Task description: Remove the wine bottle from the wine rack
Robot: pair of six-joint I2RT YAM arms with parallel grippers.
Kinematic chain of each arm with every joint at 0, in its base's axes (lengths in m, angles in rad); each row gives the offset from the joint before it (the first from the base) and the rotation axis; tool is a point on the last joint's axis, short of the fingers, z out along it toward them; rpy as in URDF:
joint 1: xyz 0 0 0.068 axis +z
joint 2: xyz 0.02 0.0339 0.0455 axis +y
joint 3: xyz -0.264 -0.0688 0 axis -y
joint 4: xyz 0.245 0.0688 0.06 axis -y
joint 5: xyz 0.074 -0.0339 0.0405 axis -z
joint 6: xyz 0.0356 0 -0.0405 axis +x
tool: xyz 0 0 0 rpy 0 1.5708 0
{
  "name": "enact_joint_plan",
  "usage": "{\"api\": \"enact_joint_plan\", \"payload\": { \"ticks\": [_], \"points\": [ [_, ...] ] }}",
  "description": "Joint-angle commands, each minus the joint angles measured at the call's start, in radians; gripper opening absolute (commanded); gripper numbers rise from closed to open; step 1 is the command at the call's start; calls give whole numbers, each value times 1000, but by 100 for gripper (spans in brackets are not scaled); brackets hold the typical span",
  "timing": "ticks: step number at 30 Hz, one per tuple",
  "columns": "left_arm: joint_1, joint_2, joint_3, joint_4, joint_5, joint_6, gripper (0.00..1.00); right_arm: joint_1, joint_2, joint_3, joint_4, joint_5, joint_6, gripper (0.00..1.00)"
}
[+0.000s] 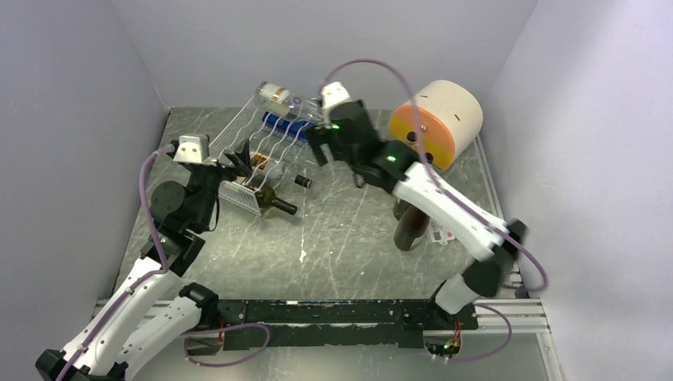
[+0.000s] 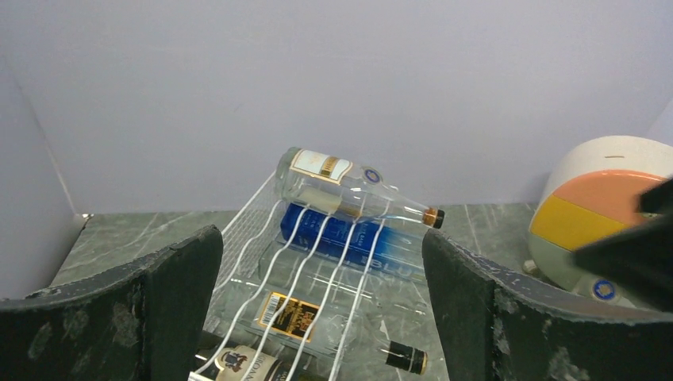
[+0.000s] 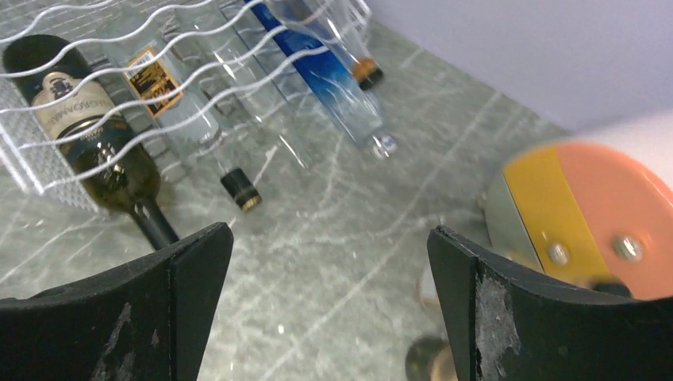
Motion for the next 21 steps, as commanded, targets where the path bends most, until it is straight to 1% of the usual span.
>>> {"api": "enact_joint_plan", "payload": {
  "ticks": [1, 7, 10, 15, 17, 19, 21],
  "points": [
    [9, -14, 30, -4, -79, 19, 100, 17, 243, 159, 105, 77, -144, 99],
    [11, -19, 27, -2, -80, 21, 100, -17, 594, 358, 183, 195, -372, 100],
    [13, -18, 28, 0, -78, 30, 100, -44, 729, 482, 192, 221, -469, 99],
    [17, -9, 28, 1, -58, 34, 100, -69, 867, 597, 230, 207, -611, 97],
    [20, -4, 27, 3, -57, 30, 100, -82, 903, 612, 263, 225, -646, 90],
    [26, 2, 29, 2, -48, 27, 100, -100, 938, 659, 245, 201, -645, 86],
    [35, 7, 30, 1, -41, 21, 100, -115, 961, 670, 264, 201, -652, 82]
  ]
}}
